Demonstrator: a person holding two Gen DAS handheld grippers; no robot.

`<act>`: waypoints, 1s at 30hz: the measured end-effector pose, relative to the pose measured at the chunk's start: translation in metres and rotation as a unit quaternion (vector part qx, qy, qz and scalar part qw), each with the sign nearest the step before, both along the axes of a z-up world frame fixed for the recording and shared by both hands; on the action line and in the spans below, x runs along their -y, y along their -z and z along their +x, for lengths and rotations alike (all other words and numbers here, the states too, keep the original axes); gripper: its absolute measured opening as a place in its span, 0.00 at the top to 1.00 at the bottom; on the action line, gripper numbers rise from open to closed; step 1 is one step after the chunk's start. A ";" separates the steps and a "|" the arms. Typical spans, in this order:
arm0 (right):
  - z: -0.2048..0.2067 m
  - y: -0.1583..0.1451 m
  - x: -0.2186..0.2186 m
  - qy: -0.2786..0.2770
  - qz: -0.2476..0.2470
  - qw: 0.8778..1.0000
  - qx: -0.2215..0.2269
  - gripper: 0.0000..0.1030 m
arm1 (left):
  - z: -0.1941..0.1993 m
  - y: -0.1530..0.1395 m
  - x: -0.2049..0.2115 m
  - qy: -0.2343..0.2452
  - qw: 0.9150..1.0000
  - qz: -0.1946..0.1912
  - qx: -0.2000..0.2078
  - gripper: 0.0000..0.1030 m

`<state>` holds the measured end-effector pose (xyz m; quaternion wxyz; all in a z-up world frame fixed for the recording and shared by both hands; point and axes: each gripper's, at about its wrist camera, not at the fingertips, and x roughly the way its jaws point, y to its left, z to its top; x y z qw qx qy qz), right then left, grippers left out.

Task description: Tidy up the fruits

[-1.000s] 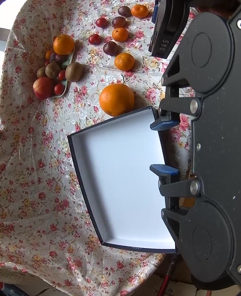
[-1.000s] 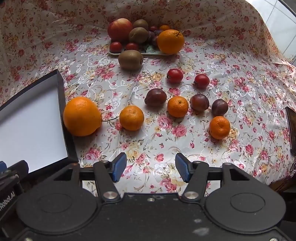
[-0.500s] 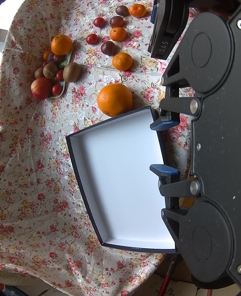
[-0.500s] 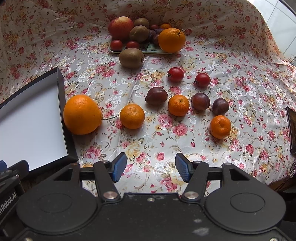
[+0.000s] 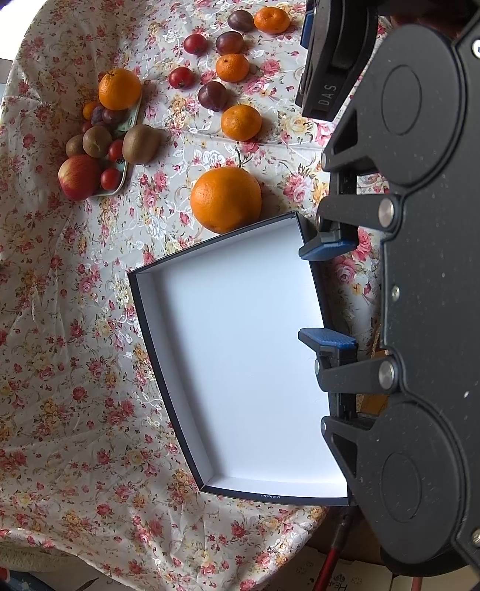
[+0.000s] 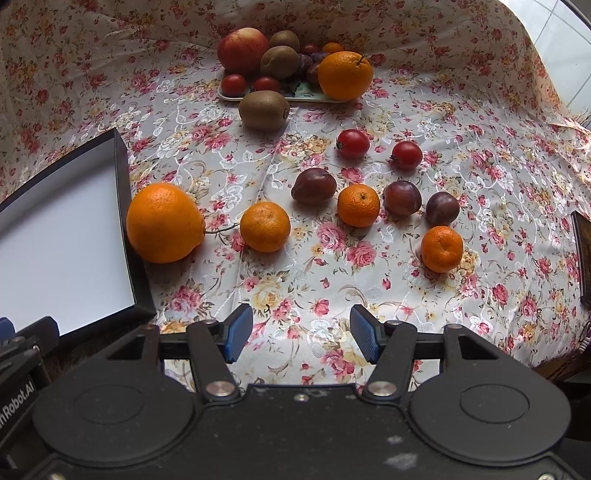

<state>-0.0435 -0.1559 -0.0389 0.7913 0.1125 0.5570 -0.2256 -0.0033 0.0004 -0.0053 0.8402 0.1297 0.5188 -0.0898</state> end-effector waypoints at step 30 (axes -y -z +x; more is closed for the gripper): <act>0.003 0.006 0.001 -0.002 0.000 1.000 -0.020 0.40 | 0.000 0.001 0.005 0.003 1.000 0.006 -0.007 0.52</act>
